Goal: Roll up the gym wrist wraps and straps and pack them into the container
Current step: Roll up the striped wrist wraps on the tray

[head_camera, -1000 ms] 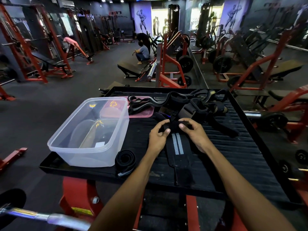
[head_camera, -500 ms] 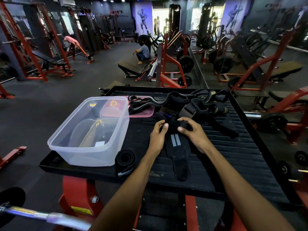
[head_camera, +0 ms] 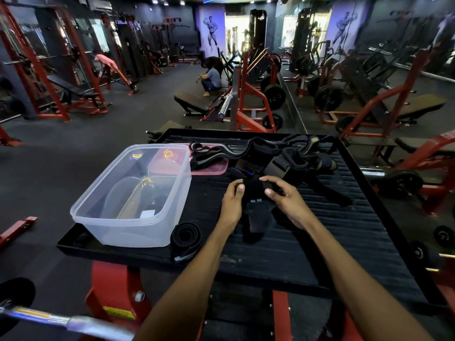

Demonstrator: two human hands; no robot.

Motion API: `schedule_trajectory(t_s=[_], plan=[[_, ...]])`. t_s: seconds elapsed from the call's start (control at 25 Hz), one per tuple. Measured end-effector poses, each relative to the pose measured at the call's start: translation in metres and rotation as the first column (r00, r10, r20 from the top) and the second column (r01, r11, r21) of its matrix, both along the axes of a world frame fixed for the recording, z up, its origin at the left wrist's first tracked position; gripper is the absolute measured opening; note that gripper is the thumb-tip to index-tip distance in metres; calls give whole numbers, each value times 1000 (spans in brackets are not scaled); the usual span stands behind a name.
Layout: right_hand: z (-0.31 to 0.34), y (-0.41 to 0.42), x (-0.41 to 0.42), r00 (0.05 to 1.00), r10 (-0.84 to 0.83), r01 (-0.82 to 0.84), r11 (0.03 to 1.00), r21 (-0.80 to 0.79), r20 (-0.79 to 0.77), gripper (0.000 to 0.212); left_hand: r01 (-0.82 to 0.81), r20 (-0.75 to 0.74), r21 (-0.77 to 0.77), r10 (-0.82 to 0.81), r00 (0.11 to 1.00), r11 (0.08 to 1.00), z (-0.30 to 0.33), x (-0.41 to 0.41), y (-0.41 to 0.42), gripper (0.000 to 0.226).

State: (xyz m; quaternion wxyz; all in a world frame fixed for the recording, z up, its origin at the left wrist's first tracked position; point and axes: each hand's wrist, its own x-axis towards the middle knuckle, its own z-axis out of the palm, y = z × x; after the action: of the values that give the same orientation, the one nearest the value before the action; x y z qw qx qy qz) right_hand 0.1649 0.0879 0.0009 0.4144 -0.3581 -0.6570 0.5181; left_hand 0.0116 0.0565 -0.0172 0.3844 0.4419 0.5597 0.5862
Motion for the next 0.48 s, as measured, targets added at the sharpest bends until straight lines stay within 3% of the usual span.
schedule_trajectory(t_s=[0.08, 0.16, 0.24, 0.32, 0.48], plan=[[2, 1, 3, 995, 34, -41, 996, 73, 97, 67, -50, 33, 19, 49, 998, 999, -2, -1, 3, 28], [5, -1, 5, 951, 34, -97, 976, 193, 308, 81, -98, 48, 30, 96, 994, 995, -4, -3, 3, 28], [4, -2, 4, 928, 24, -132, 955, 265, 372, 59, -112, 86, 21, 110, 990, 993, -7, -6, 5, 30], [5, -3, 2, 954, -22, -85, 937, 340, 299, 33, -96, 84, 36, 92, 992, 995, -10, -6, 4, 35], [3, 0, 0, 973, -203, 150, 914, 377, 106, 5, 33, 25, 148, -37, 999, 989, -5, 0, 0, 37]])
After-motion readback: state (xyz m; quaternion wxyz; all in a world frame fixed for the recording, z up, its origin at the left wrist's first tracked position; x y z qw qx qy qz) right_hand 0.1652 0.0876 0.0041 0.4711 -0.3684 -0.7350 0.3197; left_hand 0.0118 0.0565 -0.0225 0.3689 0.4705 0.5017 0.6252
